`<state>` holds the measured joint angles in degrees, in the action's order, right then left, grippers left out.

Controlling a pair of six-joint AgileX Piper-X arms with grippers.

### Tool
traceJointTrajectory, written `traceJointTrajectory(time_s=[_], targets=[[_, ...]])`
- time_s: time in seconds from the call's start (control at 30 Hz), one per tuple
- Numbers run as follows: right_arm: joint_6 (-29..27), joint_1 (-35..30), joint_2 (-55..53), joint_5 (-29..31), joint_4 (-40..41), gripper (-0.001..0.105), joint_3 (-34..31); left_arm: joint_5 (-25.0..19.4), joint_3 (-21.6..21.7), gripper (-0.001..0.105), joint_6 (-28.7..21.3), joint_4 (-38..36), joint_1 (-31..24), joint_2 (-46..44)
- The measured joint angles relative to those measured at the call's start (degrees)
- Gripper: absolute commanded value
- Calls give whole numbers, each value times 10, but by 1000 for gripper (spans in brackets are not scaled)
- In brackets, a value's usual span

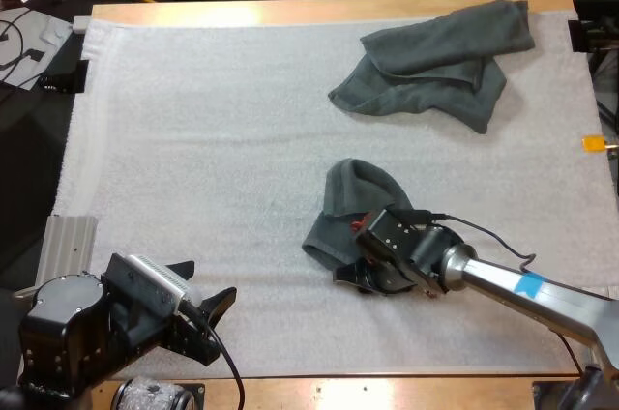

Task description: Pick towel from pile, fold and stack

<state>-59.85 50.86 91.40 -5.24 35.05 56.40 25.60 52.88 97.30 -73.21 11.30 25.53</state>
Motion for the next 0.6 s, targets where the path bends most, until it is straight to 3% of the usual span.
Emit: traceJointTrajectory(time_s=[0.23,0.47,0.6], targets=[[7,0,10,17,-6,1,0,6,0,62,0,-4,0,0],[6,2,10,19,-10,0,0,9,0,62,0,-6,0,0],[-22,2,-20,35,-6,0,3,13,0,62,0,-7,0,0]])
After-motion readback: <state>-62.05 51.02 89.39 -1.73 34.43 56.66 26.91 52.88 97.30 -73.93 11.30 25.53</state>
